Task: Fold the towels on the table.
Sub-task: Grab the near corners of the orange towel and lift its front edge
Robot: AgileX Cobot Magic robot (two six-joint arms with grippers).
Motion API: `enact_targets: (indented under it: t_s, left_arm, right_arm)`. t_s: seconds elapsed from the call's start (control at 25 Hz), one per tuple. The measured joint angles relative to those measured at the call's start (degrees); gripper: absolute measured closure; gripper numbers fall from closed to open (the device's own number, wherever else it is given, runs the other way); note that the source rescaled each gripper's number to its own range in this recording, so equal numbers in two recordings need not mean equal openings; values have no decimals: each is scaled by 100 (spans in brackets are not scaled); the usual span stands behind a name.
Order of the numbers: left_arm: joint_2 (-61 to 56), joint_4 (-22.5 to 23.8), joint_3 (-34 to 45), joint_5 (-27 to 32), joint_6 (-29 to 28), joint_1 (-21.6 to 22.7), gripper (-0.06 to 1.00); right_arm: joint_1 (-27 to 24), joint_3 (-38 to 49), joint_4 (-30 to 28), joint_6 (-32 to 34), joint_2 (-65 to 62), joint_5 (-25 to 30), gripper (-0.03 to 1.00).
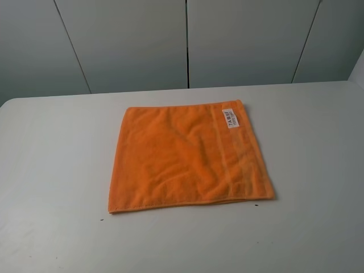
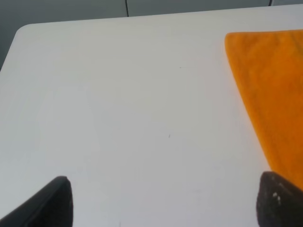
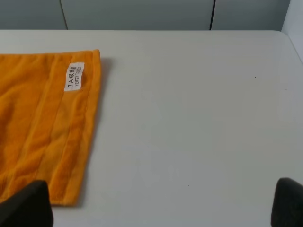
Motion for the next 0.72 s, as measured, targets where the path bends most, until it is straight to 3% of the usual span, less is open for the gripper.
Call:
enact_targets:
  t_s: [0.72]
  left_arm:
    - [0, 0, 0, 0, 0, 0, -5]
  right_arm:
    - [0, 0, 0, 0, 0, 0, -3]
